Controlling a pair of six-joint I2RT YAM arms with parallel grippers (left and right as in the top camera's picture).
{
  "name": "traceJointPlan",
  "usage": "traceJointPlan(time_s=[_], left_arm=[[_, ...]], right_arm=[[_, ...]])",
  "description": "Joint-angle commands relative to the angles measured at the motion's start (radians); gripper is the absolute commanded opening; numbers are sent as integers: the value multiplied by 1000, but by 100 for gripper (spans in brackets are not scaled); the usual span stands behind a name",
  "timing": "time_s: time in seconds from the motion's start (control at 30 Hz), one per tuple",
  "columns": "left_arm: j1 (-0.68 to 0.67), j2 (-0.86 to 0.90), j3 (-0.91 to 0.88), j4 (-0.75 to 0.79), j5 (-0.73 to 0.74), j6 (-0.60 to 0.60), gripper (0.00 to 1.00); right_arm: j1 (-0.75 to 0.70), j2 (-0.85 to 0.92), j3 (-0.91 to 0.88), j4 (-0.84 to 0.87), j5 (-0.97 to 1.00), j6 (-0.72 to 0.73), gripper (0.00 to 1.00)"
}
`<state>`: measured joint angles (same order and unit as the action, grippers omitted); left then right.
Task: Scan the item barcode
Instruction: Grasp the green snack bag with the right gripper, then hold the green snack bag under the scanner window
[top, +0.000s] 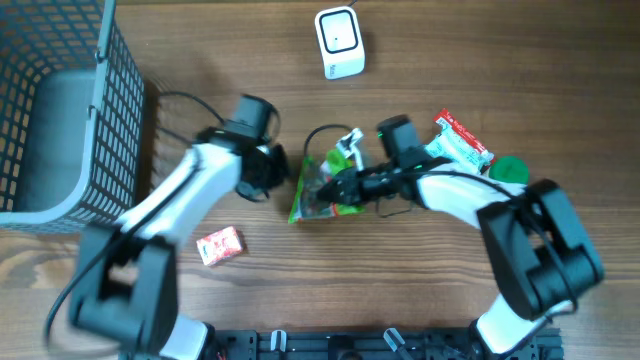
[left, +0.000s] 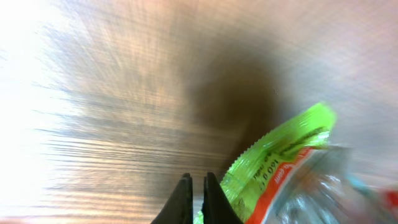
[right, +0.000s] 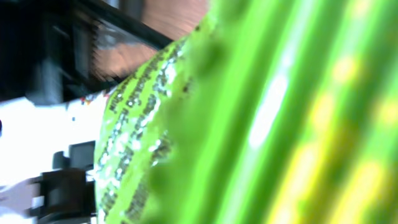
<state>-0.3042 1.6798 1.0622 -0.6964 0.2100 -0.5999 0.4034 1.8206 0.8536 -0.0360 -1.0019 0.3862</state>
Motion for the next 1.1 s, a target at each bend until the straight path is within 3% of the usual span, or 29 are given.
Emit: traceJointPlan(time_s=[0.0,0.1,0.17,0.2,0.3,0.43,0.53,0.57,0.7,0.83,0.9,1.0,1.07], left_arm=[[152,-233,53,-8,-13,96,8],[253,-314,53,-30,-138,182,7],[281,-309,52,-30,-226,200,7],[292,-304,52,-27,-234,200,14],[296,-303,52,-14,-234,201,22],[296,-296,50,-14,-234,234,48],[296,-286,50,-1,-235,234,82],[296,-285,50,5,-235,234,100],[296,-285,50,17,-282,234,100],[296,-285,50,4,-338,233,100],[296,-285,50,4,-338,233,100],[296,-285,50,4,-338,233,100],[296,-285,50,4,-338,233,100]], right_arm=[[-80,-189,5,-46,-190,-52,4],[-164,-373,5,-169,-240,-81,4],[-209,-477,5,-205,-465,-136,4],[-233,-522,5,-186,-606,-116,4],[-246,-583,5,-153,-621,-49,4],[-246,-603,5,-33,-621,63,4],[-246,-603,4,-32,-621,63,4],[-246,-603,4,-32,-621,63,5],[-246,-600,4,-51,-491,26,4],[-244,-600,3,-444,0,-257,4],[-244,-600,21,-504,132,-307,4],[-244,-565,292,-690,335,-322,4],[-244,-430,650,-966,474,-399,4]])
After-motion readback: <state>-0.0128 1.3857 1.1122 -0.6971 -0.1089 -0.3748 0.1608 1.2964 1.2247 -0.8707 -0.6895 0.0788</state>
